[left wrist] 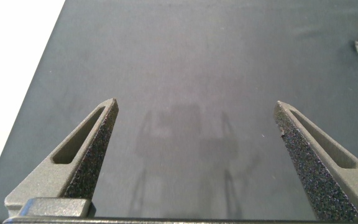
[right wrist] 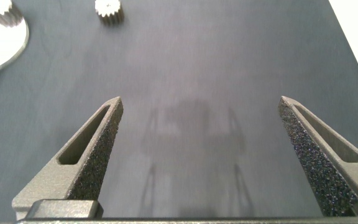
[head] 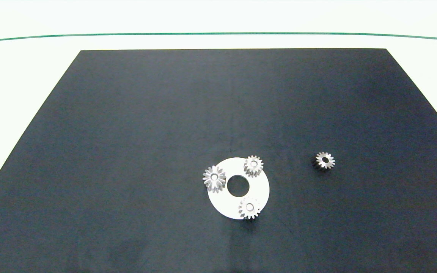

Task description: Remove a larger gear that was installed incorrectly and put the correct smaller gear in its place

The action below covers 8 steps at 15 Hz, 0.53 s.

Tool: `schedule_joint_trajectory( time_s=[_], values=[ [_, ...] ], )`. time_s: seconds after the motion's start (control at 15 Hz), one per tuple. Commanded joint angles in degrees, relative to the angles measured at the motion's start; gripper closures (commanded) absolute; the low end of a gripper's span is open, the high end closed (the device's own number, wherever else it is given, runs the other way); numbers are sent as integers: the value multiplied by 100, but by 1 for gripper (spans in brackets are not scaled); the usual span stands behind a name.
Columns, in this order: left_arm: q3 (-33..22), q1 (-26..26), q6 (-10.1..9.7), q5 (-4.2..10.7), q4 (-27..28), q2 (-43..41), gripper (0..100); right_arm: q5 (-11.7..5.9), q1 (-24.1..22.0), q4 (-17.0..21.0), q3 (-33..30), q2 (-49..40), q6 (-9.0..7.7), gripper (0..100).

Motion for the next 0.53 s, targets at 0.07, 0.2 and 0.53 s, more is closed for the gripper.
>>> schedule_joint_trajectory(
  time_s=[0.07,0.2,0.53],
  values=[
    [-1313,-7,20,-37,1496,15,0,26,29,1038,-885,33,-79,0],
    [-1876,-25,29,-37,2084,112,0,0,11,1178,-1114,42,-184,0],
    [-2368,1,363,-37,2515,508,0,-9,-15,2145,-2221,569,-202,0]
  ],
)
